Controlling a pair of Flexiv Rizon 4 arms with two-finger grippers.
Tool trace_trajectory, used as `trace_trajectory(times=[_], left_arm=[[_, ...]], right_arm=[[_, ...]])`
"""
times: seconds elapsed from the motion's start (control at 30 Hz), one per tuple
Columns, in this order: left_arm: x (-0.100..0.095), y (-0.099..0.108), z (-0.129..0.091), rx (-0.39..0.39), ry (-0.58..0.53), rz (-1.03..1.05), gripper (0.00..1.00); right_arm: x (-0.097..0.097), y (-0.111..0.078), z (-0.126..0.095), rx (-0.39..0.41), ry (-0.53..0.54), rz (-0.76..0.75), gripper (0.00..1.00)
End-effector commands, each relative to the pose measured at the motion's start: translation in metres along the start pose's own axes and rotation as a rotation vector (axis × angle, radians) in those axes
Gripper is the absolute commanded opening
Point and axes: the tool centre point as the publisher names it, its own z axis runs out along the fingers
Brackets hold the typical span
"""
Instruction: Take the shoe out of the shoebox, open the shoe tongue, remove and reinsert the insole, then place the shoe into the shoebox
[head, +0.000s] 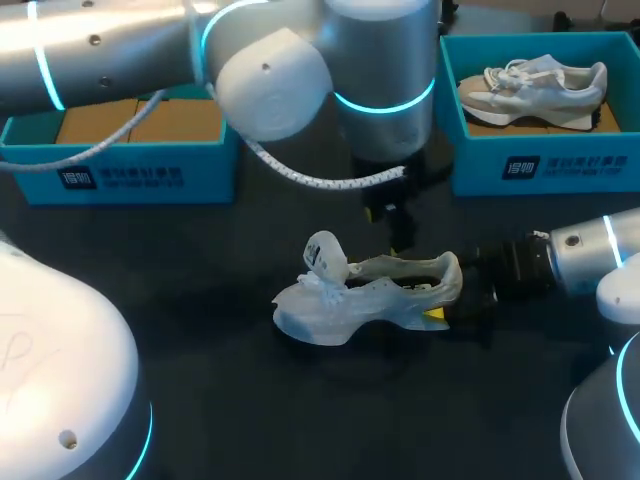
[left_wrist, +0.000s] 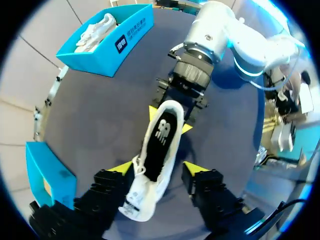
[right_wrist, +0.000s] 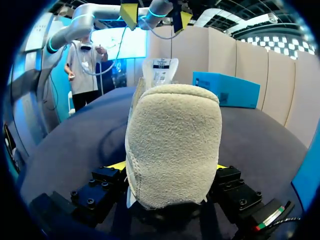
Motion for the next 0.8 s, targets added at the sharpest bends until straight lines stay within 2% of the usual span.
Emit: trace_trajectory(times=[0.03,0.63,0.67,0.8], left_arm=[[-0.003,-0.006,0.006,-0.010,0.015,-0.011,0.00],[-0.003,-0.006,0.006,-0.010,0.015,-0.011,0.00],[-0.004,-0.007,0.008,0.018,-0.025,0.002,0.00],[-0.007,-0.012,0.019,0.002,0.041,0.076,0.00]], right_arm=[[-0.001,-0.004,0.003,0.003,-0.001,0.001,0.00],[-0.001,-0.004,0.003,0.003,-0.001,0.001,0.00],[-0.001,-0.004,0.003,0.003,-0.001,0.001,0.00],[-0.001,-0.004,0.003,0.003,-0.001,0.001,0.00]])
